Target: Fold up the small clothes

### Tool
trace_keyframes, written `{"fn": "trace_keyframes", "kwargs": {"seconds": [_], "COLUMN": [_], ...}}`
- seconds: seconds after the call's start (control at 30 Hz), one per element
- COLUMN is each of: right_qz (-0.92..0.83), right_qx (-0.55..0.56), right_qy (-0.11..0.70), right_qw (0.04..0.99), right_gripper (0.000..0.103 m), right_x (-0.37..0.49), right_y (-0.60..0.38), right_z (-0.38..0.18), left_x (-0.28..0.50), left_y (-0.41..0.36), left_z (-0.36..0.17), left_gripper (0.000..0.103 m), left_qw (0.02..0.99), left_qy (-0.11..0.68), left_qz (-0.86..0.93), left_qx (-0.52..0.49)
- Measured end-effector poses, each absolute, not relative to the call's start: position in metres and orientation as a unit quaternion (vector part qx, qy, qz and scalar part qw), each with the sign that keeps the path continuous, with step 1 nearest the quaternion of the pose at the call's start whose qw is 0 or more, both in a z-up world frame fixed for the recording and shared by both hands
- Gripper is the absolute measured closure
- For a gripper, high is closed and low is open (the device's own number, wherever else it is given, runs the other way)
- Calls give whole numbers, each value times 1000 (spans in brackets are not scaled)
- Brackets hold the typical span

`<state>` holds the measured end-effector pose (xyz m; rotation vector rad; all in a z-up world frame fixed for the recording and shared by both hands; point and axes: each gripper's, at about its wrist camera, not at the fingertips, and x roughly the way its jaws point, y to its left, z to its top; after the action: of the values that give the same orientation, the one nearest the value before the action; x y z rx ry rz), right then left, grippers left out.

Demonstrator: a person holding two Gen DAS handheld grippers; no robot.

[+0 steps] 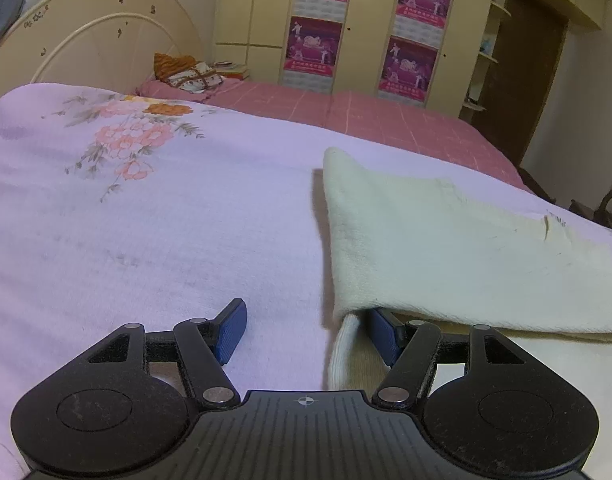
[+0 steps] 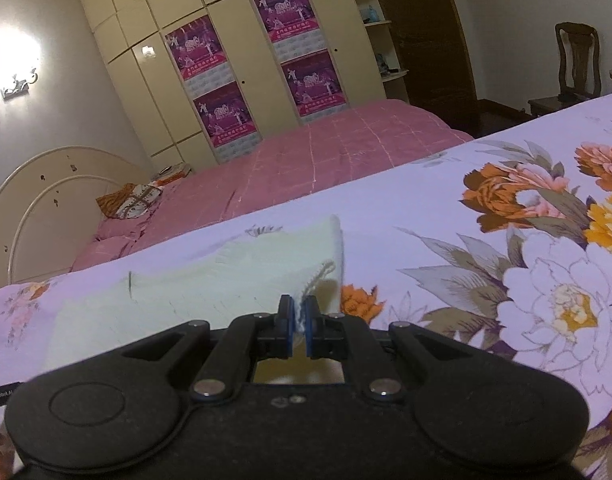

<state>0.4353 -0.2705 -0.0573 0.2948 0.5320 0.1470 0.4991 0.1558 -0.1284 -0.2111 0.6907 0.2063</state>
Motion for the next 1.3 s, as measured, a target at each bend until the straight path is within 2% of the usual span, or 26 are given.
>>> {"fn": "trace_keyframes", "kwargs": {"seconds": [0.57, 1.17, 1.2, 1.27, 1.3], "right_qz": [55, 46, 47, 47, 44], "right_qx": [129, 100, 102, 114, 123], "right_qy": [300, 307, 308, 311, 305], "right_qw": [944, 945, 945, 942, 943], "right_gripper": [96, 96, 96, 88, 78], "right_x": [437, 436, 437, 437, 436], "right_y": [-273, -270, -270, -273, -277], "right_z": [-85, -83, -83, -79, -76], "left_x": [498, 501, 501, 497, 489], "left_y": [148, 144, 145, 149, 152], "left_z": [-126, -120, -117, -108, -99], "left_gripper": [36, 36, 36, 36, 36], "left_qw": [931, 926, 924, 922, 928], "left_qy": [348, 369, 375, 378, 363], "left_qz": [92, 76, 72, 74, 73], "left_qx": [-63, -33, -32, -33, -33]}}
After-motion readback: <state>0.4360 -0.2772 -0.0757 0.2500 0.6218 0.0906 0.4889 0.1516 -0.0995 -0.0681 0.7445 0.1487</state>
